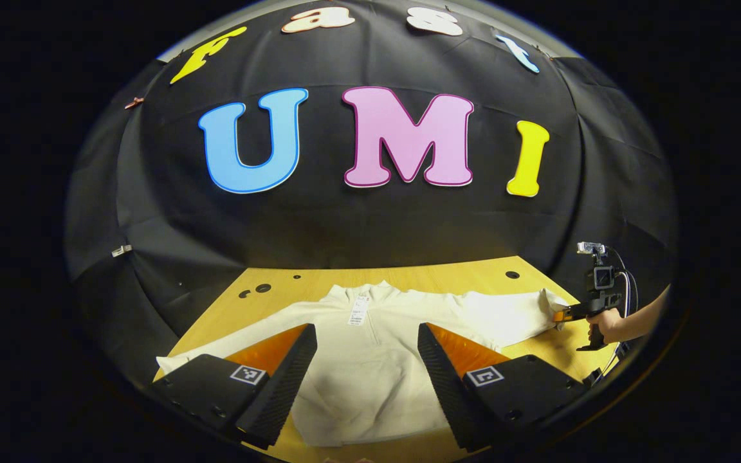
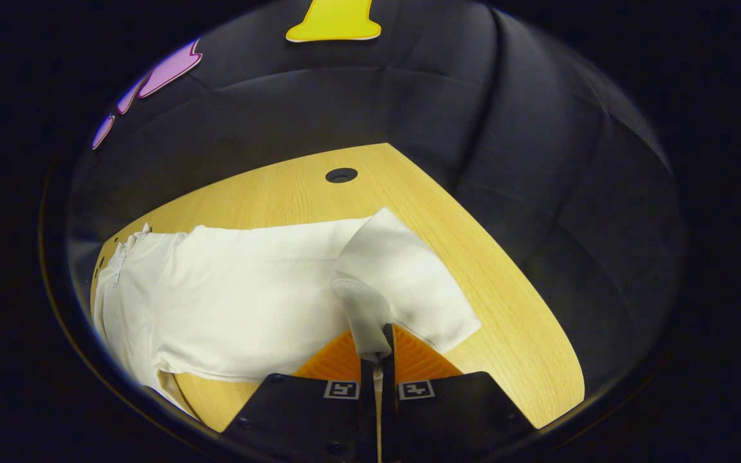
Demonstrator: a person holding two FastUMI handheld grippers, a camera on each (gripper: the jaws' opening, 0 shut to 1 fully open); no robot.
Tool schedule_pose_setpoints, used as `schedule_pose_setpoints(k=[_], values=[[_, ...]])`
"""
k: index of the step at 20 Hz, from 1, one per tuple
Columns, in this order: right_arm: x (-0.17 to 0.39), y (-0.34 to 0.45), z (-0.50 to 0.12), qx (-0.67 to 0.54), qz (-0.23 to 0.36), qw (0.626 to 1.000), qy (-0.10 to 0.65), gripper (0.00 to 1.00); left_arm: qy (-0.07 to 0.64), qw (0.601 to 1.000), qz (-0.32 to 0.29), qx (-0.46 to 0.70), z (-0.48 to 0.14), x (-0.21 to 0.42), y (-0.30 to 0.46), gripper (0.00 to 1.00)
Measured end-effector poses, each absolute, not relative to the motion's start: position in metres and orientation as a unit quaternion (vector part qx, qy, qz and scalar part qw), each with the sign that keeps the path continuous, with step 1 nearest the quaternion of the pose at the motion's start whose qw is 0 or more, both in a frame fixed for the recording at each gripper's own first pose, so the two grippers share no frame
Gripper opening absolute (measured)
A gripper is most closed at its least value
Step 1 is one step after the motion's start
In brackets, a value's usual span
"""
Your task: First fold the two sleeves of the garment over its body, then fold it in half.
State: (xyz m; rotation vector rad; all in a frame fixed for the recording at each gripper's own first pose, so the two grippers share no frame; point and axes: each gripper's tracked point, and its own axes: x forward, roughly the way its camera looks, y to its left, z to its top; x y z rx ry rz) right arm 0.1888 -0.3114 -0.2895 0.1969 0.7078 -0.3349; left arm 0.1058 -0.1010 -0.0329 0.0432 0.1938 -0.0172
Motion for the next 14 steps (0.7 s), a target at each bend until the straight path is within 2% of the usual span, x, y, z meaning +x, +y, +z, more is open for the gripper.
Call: schedule_pose_setpoints(k=[7, 14], values=[[0.194, -0.301, -0.235, 0.093, -0.157, 0.93, 0.32, 0.07, 0.096, 0.995, 0.006, 0.003, -0.035, 0.101, -0.071, 0.97], [0.228, -0.249, -0.169, 0.073, -0.124, 0.947, 0.286, 0.07, 0.095, 0.995, 0.026, -0.023, -0.041, 0.09, -0.029, 0.97]])
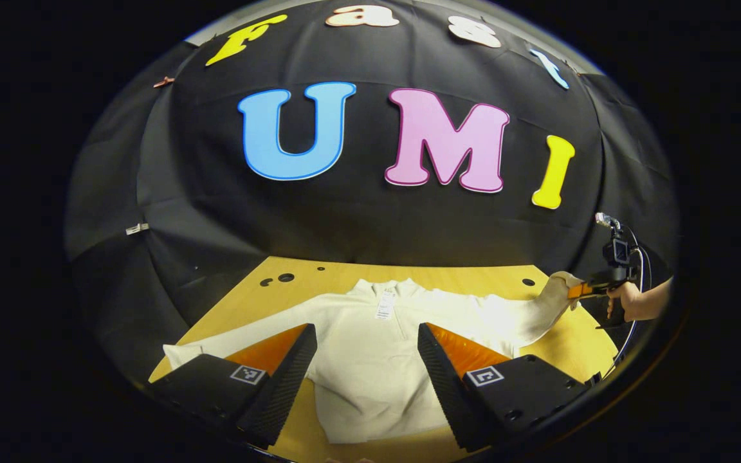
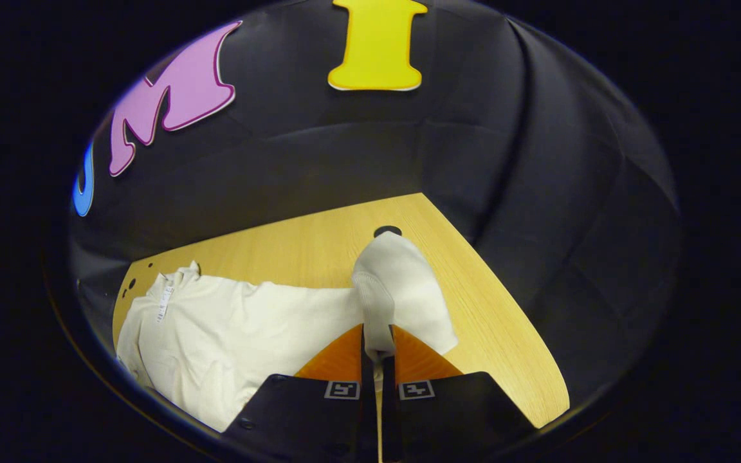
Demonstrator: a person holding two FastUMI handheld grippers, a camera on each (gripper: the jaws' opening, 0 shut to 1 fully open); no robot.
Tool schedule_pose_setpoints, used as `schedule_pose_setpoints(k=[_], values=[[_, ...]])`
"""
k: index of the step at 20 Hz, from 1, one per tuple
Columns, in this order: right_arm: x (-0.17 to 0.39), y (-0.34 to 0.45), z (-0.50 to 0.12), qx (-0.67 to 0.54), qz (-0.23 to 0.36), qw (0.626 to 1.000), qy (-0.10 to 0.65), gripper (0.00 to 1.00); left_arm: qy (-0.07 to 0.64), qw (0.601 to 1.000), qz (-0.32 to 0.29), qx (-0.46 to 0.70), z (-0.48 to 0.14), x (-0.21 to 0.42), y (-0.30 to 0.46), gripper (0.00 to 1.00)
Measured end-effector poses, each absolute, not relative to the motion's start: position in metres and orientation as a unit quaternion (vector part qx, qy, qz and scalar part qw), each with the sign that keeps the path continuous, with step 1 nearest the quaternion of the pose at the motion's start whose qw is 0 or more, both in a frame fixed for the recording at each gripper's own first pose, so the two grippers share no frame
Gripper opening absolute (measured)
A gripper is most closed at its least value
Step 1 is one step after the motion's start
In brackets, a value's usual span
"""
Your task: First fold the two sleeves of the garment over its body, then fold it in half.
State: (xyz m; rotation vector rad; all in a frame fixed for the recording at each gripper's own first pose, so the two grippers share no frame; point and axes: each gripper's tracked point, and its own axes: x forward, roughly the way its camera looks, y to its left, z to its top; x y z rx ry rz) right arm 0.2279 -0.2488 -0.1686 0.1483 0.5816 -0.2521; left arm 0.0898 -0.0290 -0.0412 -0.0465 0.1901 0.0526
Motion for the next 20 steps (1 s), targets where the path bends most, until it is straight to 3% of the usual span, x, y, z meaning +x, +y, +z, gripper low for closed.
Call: schedule_pose_setpoints(k=[8, 9, 10, 20], values=[[0.269, -0.134, -0.119, 0.045, -0.049, 0.962, 0.265, 0.07, 0.092, 0.993, 0.054, -0.048, -0.054, 0.073, 0.021, 0.97], [0.275, -0.117, -0.114, 0.04, -0.036, 0.963, 0.263, 0.07, 0.092, 0.993, 0.059, -0.051, -0.055, 0.071, 0.027, 0.92], [0.282, -0.096, -0.108, 0.034, -0.021, 0.965, 0.259, 0.07, 0.091, 0.992, 0.063, -0.054, -0.055, 0.07, 0.034, 0.97], [0.319, 0.12, -0.102, 0.005, 0.117, 0.959, 0.259, 0.07, 0.094, 0.985, 0.104, -0.104, -0.071, 0.054, 0.092, 0.98]])
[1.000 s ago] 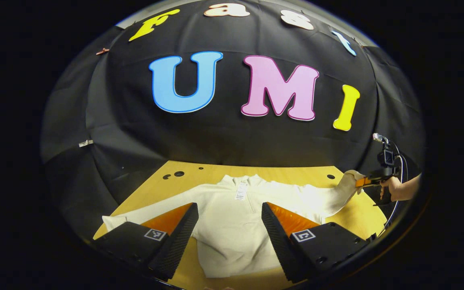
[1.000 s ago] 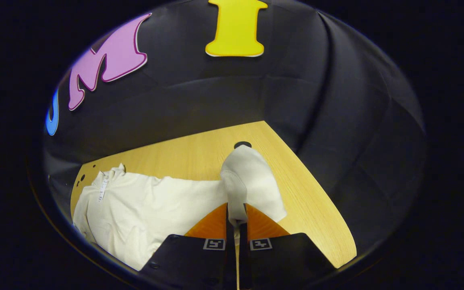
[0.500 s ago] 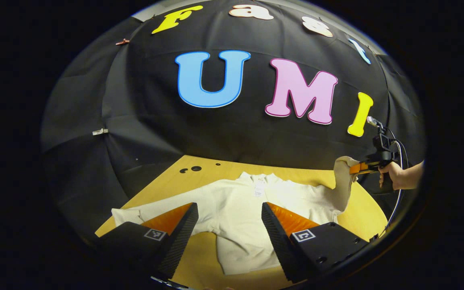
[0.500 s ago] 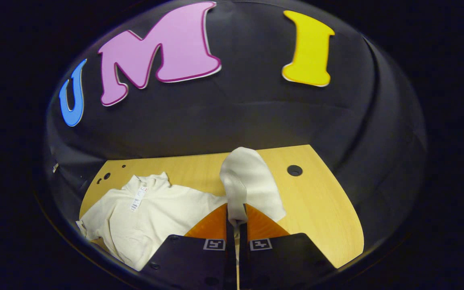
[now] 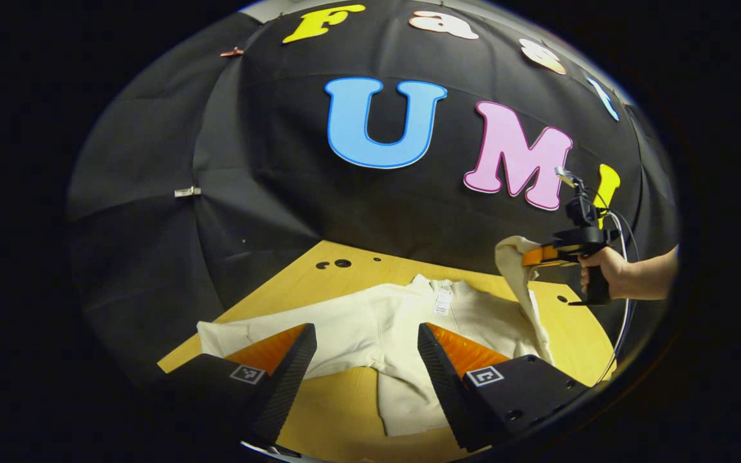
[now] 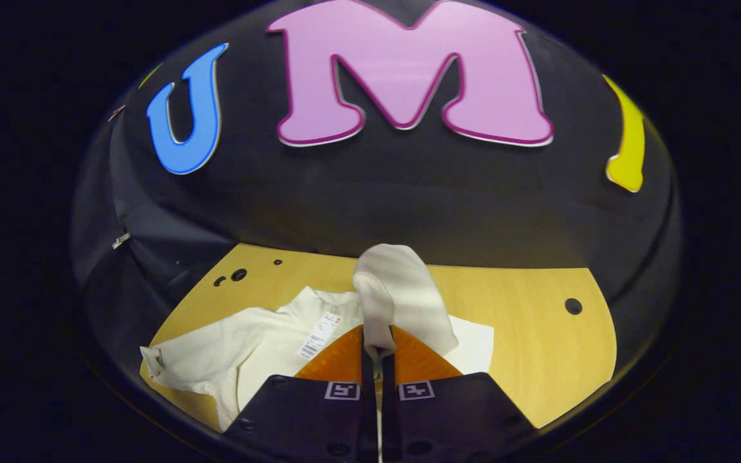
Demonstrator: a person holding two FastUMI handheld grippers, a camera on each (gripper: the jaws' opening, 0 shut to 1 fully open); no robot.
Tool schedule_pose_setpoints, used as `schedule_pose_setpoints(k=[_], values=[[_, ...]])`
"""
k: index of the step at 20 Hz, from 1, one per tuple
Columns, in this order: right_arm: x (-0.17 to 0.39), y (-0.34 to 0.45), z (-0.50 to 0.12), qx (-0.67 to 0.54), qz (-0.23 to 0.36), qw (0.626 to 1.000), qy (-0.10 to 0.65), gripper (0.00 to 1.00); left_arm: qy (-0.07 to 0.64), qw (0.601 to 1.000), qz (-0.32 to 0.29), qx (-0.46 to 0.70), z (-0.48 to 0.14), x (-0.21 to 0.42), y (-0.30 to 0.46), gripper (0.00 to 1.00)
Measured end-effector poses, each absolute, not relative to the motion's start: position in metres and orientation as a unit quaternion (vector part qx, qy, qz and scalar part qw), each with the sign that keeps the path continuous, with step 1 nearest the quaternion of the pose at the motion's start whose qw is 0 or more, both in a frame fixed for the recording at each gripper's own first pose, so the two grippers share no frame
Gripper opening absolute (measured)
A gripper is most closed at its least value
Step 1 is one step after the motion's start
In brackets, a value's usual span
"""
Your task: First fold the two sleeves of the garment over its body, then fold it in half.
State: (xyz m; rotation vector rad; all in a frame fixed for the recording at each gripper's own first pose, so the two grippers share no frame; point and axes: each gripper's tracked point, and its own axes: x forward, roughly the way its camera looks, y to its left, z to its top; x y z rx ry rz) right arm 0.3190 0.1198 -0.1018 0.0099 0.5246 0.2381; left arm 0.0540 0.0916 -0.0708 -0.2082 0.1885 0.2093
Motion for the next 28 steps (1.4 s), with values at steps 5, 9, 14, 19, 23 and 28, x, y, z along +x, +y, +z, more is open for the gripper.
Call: schedule_pose_setpoints(k=[5, 9, 14, 19, 23, 28], values=[[0.316, 0.223, -0.139, -0.017, 0.177, 0.941, 0.289, 0.07, 0.102, 0.979, 0.13, -0.116, -0.086, 0.038, 0.123, 0.97], [0.313, 0.294, -0.181, -0.037, 0.207, 0.927, 0.311, 0.07, 0.112, 0.975, 0.146, -0.124, -0.105, 0.023, 0.148, 0.97], [0.292, 0.364, -0.228, -0.029, 0.236, 0.909, 0.342, 0.14, 0.121, 0.97, 0.169, -0.128, -0.116, 0.008, 0.174, 0.98], [0.264, 0.377, -0.218, -0.041, 0.262, 0.908, 0.324, 0.5, 0.12, 0.966, 0.191, -0.124, -0.122, 0.003, 0.198, 0.98], [0.248, 0.327, -0.197, -0.032, 0.238, 0.916, 0.32, 1.0, 0.127, 0.959, 0.219, -0.124, -0.134, 0.007, 0.23, 0.97], [0.238, 0.236, -0.166, -0.009, 0.17, 0.938, 0.302, 0.99, 0.147, 0.952, 0.24, -0.118, -0.162, 0.03, 0.269, 0.97]])
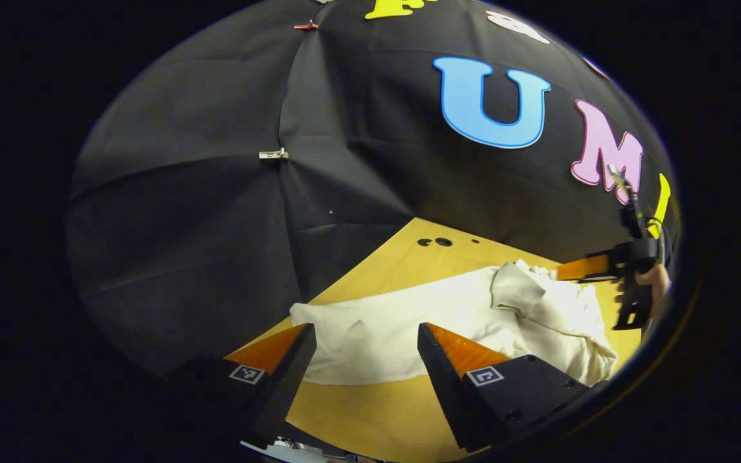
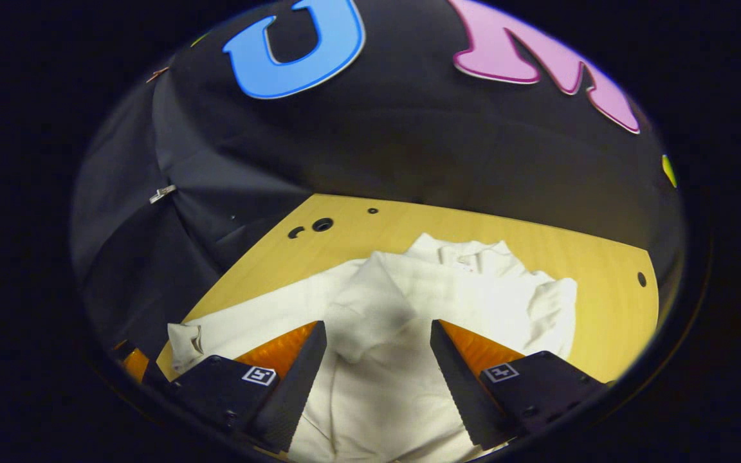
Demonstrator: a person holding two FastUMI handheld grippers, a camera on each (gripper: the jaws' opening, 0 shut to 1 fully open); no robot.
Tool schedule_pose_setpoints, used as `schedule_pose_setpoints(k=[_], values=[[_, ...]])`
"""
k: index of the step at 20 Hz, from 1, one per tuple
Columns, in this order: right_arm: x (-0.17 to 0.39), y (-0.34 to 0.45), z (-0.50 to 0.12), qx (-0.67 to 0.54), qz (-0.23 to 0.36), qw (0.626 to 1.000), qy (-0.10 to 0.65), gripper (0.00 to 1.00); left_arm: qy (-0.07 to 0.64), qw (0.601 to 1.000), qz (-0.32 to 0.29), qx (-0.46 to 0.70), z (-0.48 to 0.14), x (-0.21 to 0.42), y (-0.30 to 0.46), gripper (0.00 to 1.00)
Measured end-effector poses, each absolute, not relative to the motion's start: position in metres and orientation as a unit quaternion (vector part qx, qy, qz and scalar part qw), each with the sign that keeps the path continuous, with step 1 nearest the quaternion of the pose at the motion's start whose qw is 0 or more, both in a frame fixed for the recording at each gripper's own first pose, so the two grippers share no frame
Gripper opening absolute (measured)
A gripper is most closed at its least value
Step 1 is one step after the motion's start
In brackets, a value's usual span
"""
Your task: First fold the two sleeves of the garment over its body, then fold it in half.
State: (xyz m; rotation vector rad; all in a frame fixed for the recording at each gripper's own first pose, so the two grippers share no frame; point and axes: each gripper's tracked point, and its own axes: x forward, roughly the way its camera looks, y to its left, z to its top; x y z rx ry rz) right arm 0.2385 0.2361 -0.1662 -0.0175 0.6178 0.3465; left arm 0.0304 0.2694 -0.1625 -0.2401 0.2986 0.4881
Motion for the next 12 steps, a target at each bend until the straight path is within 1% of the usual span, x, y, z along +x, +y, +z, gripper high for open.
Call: schedule_pose_setpoints(k=[5, 8, 12], values=[[0.216, 0.138, -0.138, -0.014, 0.1, 0.953, 0.284, 0.99, 0.186, 0.947, 0.246, -0.089, -0.207, 0.059, 0.297, 0.98], [0.192, 0.089, -0.127, -0.007, 0.059, 0.959, 0.277, 0.99, 0.207, 0.944, 0.244, -0.076, -0.228, 0.071, 0.304, 0.98], [0.153, 0.029, -0.122, 0.001, 0.003, 0.962, 0.271, 0.99, 0.224, 0.935, 0.264, -0.071, -0.249, 0.074, 0.326, 0.97]])
